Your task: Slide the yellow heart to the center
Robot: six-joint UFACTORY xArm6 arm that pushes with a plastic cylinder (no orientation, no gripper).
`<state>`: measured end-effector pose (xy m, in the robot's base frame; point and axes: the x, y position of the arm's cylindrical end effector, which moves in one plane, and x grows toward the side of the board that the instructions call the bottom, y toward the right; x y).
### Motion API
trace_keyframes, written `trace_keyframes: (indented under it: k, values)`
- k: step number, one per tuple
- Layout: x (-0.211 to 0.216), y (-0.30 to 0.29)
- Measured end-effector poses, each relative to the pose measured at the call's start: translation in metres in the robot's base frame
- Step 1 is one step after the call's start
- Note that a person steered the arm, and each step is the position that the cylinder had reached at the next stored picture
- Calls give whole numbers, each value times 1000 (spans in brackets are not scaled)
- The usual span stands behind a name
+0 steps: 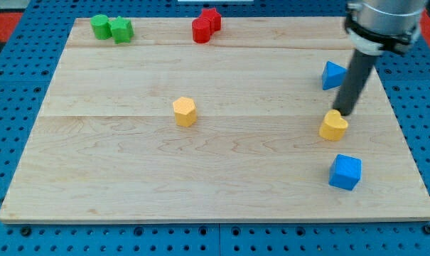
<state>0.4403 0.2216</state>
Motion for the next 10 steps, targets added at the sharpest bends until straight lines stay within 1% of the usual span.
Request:
trace_keyframes:
  k: [1,2,4,5,8,9,10]
  values:
    - [15,33]
    - [32,19]
    - [34,-50]
    - [31,-88]
    - [2,-196]
    - [-4,-207]
    - [-22,-176]
